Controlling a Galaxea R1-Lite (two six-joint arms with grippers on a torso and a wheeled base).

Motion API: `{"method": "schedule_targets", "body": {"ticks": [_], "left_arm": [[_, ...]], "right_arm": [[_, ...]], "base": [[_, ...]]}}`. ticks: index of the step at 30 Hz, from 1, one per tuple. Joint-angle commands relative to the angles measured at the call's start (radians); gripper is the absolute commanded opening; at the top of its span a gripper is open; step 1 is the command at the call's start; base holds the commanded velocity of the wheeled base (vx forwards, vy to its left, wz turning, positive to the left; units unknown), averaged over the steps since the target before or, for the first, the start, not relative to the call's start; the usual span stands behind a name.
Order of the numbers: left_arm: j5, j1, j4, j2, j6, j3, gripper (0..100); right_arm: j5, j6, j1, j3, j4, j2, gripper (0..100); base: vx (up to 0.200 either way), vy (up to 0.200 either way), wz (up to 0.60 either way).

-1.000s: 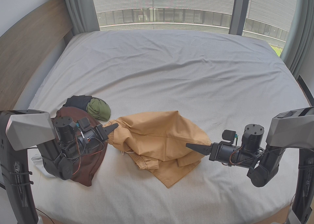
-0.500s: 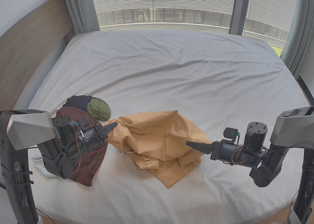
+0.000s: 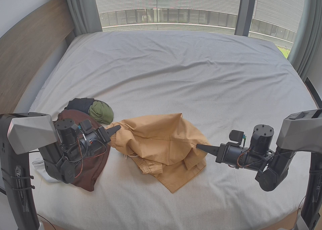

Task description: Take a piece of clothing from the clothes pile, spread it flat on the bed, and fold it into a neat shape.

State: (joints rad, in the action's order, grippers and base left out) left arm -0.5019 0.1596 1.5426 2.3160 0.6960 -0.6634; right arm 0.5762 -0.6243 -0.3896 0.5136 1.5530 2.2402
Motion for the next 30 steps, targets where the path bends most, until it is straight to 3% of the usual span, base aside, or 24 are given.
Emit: {"method": "schedule_targets", "body": {"ticks": [1,15,30], "left_arm": [[0.000,0.000,0.001,-0.001,0.000,-0.004,0],[0.000,0.018,0.005,-0.148,0.020,0.005,0],[0.000,0.021,0.005,-0.194,0.017,0.005,0]], "right_arm": [[0.001,0.000,0.005,-0.001,0.001,-0.010,0],[0.004,0.008,0.100,-0.038,-0.008,-0.235,0],[0.002,0.015,0.150,-0.040,-0.008,-0.248,0]], "base": [[0.000,0.000,0.00],[0.000,0.000,0.00],[0.000,0.000,0.00]]}}
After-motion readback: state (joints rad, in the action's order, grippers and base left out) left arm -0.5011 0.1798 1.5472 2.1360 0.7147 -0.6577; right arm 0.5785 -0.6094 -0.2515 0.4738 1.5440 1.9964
